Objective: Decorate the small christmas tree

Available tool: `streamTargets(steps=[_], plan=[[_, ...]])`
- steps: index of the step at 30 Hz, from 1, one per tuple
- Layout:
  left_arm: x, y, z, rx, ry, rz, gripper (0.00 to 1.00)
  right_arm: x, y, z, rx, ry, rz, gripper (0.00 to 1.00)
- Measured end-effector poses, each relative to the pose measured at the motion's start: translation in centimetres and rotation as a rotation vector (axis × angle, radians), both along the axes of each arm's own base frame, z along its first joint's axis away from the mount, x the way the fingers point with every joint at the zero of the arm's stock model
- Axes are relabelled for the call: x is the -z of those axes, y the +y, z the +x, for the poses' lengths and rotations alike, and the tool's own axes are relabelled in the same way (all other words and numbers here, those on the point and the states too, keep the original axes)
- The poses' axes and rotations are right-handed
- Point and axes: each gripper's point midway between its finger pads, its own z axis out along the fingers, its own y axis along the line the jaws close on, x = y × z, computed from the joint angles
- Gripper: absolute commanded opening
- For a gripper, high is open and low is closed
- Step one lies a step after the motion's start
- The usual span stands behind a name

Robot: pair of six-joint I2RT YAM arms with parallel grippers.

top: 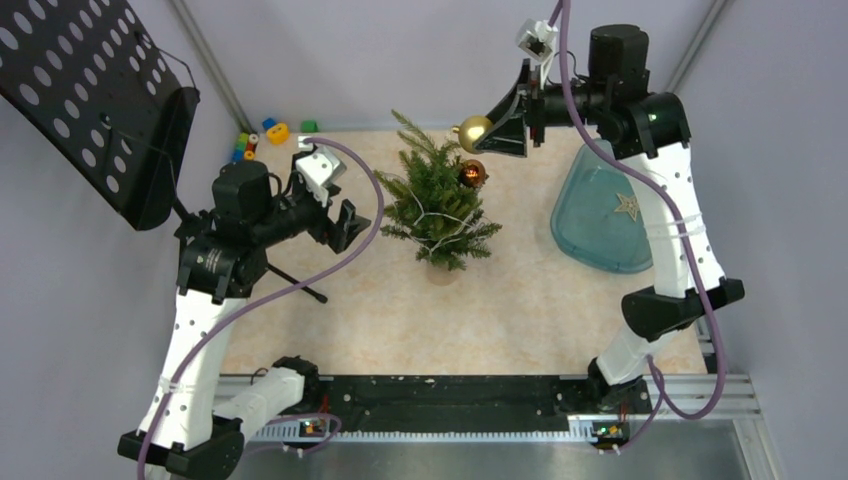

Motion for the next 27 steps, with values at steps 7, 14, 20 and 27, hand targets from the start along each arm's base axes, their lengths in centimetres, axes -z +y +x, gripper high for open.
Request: streamTargets(steps=[7, 14, 20, 27], plan=[[0.0, -0.1, -0.1, 0.006, 0.001, -0.002, 0.88, 1.7, -0.4, -0.1, 0.019, 0.028, -0.036, 0.00], [0.0, -0.2, -0.1, 0.012, 0.001, -0.005, 0.88, 1.2, -1.3, -1.5, 0.037, -0.014, -0.046, 0.00], [0.0, -0.2, -0.2, 0.012, 0.001, -0.005, 0.88, 0.2, -1.3, -1.9, 0.040, -0.029, -0.031, 0.00], [0.2, -0.2, -0.1, 0.013, 0.006, -0.004, 0.88, -2.3, 0.7, -3.5, 0.000, -0.053, 0.026, 0.00]])
